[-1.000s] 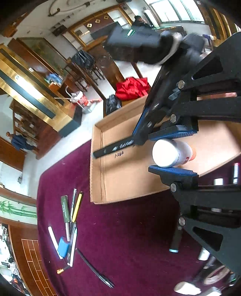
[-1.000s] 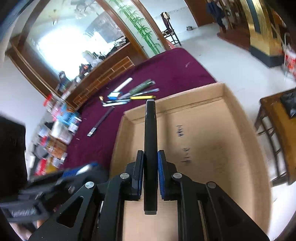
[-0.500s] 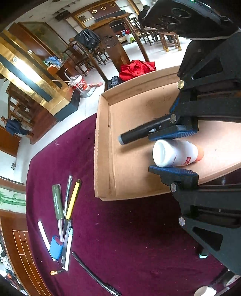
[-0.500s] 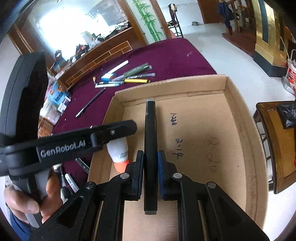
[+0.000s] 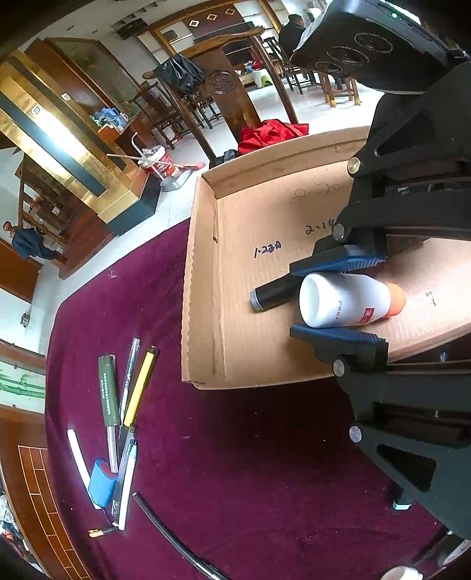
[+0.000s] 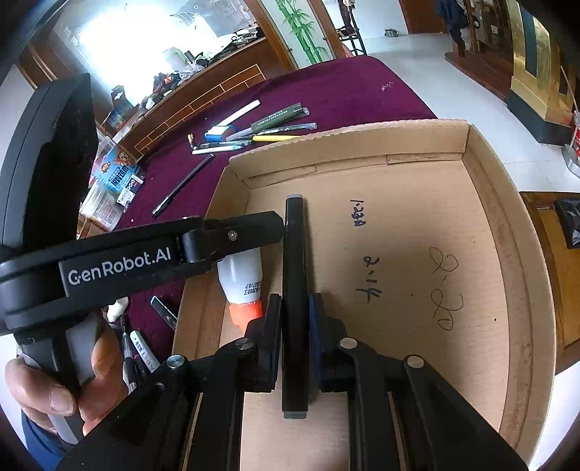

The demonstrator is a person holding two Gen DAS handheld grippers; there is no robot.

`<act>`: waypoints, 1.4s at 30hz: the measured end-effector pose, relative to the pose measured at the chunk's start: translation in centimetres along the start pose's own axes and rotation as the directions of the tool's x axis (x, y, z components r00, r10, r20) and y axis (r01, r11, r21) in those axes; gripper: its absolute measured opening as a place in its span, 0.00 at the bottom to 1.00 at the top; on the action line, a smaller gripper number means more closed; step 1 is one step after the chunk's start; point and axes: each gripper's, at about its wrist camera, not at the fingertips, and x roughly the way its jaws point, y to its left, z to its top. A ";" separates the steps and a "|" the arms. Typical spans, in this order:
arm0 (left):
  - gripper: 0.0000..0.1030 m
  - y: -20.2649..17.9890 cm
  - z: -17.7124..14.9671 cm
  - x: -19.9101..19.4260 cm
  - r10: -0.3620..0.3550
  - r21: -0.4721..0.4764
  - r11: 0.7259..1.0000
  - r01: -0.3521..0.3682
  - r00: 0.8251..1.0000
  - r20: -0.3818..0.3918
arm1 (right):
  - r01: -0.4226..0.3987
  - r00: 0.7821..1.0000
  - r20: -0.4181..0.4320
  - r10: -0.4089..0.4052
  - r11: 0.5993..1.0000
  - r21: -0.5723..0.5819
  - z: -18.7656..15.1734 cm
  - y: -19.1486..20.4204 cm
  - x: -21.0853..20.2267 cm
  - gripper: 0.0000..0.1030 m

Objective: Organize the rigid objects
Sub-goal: 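Carry the bottle and marker into the cardboard box and open both grippers, then grasp the pink-ended black marker with the left gripper while the right approaches another marker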

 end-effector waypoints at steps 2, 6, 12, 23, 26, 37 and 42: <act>0.23 0.0 0.0 0.1 0.003 0.001 1.000 -0.003 1.000 0.000 | -0.001 1.000 0.001 0.001 1.000 0.002 0.0 0.0 -0.1 0.13; 0.23 0.0 0.1 0.1 0.004 -0.007 1.000 -0.004 1.000 -0.001 | 0.003 1.000 0.004 -0.003 1.000 0.009 0.0 0.1 0.0 0.13; 0.26 0.0 0.2 0.2 0.007 -0.008 1.000 -0.007 1.000 -0.008 | 0.006 1.000 0.007 -0.006 1.000 0.013 0.2 0.1 -0.2 0.14; 0.35 0.4 -0.5 -2.7 -0.049 -0.041 0.998 0.049 0.999 0.019 | 0.017 0.994 0.110 -0.018 1.000 0.009 0.2 0.3 -2.6 0.17; 0.35 0.8 -1.5 -5.5 -0.049 -0.026 0.998 0.050 0.997 0.056 | 0.013 0.990 0.142 -0.013 1.000 -0.001 0.2 0.6 -3.2 0.26; 0.49 8.0 -12.0 -16.9 -0.019 -0.053 0.998 0.030 0.978 0.209 | -0.083 0.977 0.188 0.099 0.993 -0.088 -0.4 2.7 -4.1 0.27; 0.49 13.8 -18.1 -21.1 0.069 -0.129 0.991 -0.037 0.965 0.252 | -0.170 0.973 0.135 0.189 0.976 -0.138 -1.4 5.4 -3.6 0.30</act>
